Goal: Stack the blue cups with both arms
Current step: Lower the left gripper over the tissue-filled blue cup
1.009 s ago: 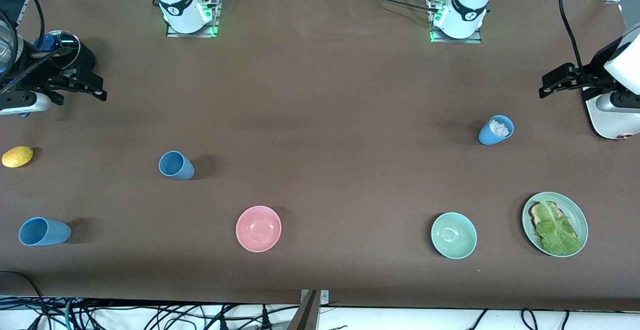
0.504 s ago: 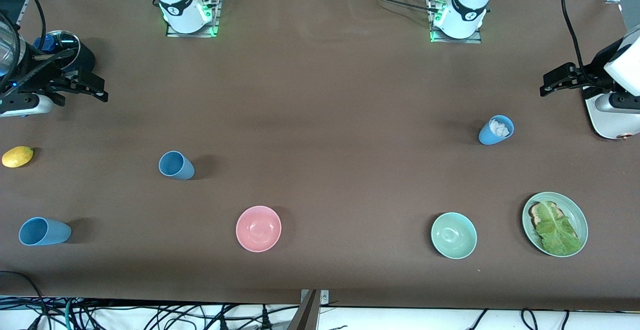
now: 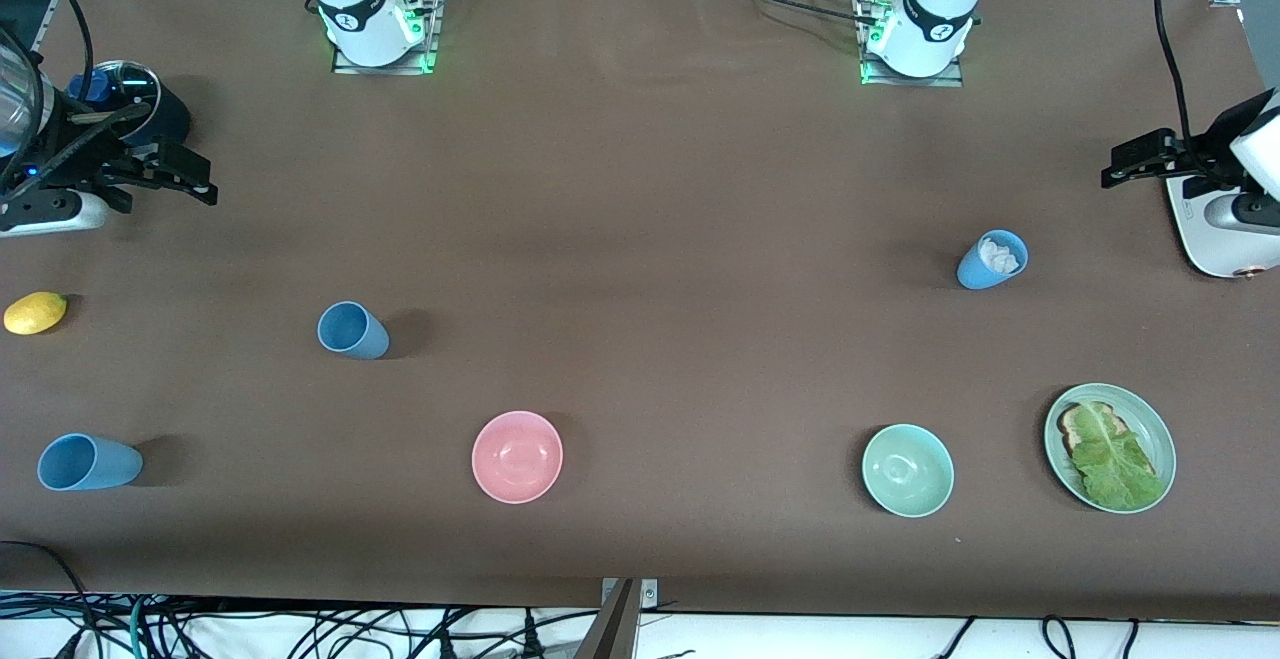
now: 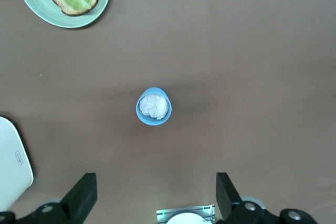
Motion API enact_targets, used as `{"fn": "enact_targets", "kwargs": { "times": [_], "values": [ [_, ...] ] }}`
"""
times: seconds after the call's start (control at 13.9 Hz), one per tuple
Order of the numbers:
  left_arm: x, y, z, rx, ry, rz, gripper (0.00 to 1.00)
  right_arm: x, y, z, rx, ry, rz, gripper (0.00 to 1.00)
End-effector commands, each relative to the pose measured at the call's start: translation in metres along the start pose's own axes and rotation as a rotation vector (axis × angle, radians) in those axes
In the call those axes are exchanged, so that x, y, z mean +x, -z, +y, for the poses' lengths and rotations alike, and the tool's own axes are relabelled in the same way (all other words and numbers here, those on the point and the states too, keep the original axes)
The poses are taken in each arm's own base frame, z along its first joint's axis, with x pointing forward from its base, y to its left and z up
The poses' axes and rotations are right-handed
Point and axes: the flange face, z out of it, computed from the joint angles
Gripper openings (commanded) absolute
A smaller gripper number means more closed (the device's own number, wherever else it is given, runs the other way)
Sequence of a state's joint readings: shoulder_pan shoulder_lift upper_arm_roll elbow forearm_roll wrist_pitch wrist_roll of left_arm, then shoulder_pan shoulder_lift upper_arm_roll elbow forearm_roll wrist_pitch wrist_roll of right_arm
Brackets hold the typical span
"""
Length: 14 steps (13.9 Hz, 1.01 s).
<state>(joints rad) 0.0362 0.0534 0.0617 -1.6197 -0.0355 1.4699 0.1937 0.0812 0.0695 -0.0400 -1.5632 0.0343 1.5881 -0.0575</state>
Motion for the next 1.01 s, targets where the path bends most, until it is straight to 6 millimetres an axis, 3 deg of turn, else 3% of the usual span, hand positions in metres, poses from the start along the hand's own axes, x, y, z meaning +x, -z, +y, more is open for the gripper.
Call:
{"fn": "enact_targets", "kwargs": {
  "times": [0.0, 0.14, 0.36, 0.5, 0.94],
  "values": [
    [-0.024, -0.023, 0.000, 0.022, -0.045, 0.057, 1.00, 0.000, 0.001, 0.002, -0.009, 0.007, -0.008, 1.00],
    [-0.030, -0.050, -0.004, 0.050, -0.078, 0.104, 1.00, 0.000, 0.001, 0.002, -0.009, 0.004, -0.008, 1.00],
    [-0.033, -0.076, -0.039, 0.042, -0.122, 0.123, 1.00, 0.001, -0.001, 0.003, -0.009, 0.003, -0.013, 1.00],
    [-0.034, -0.095, -0.052, 0.037, -0.130, 0.140, 1.00, 0.000, 0.000, 0.001, -0.010, 0.006, -0.010, 1.00],
    [-0.034, -0.146, -0.057, 0.052, -0.123, 0.187, 1.00, 0.001, 0.000, 0.000, -0.011, 0.007, -0.010, 1.00]
  ]
}}
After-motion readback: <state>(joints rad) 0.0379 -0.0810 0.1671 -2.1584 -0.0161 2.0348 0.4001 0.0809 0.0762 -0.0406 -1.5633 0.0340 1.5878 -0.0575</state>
